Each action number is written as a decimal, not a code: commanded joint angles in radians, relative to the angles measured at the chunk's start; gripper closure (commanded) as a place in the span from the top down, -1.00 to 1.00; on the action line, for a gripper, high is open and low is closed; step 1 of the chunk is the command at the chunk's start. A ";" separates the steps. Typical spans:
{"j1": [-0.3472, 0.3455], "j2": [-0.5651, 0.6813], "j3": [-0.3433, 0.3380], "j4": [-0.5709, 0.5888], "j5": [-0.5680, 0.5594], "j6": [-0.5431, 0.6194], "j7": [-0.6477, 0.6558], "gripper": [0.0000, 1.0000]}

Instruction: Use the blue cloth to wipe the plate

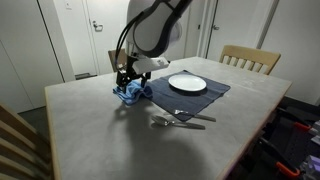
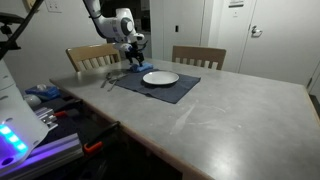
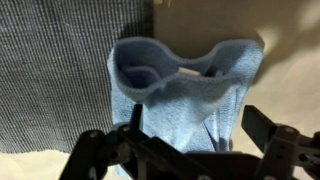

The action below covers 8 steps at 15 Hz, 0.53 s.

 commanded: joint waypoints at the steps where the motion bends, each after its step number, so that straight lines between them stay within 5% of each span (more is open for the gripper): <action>1: 0.013 0.012 -0.020 0.030 0.001 0.002 0.008 0.88; 2: 0.012 0.011 -0.021 0.033 0.001 0.001 0.008 0.47; 6: 0.010 0.012 -0.027 0.041 0.002 -0.001 0.008 0.01; 8: 0.012 0.012 -0.033 0.041 -0.002 -0.007 0.008 0.68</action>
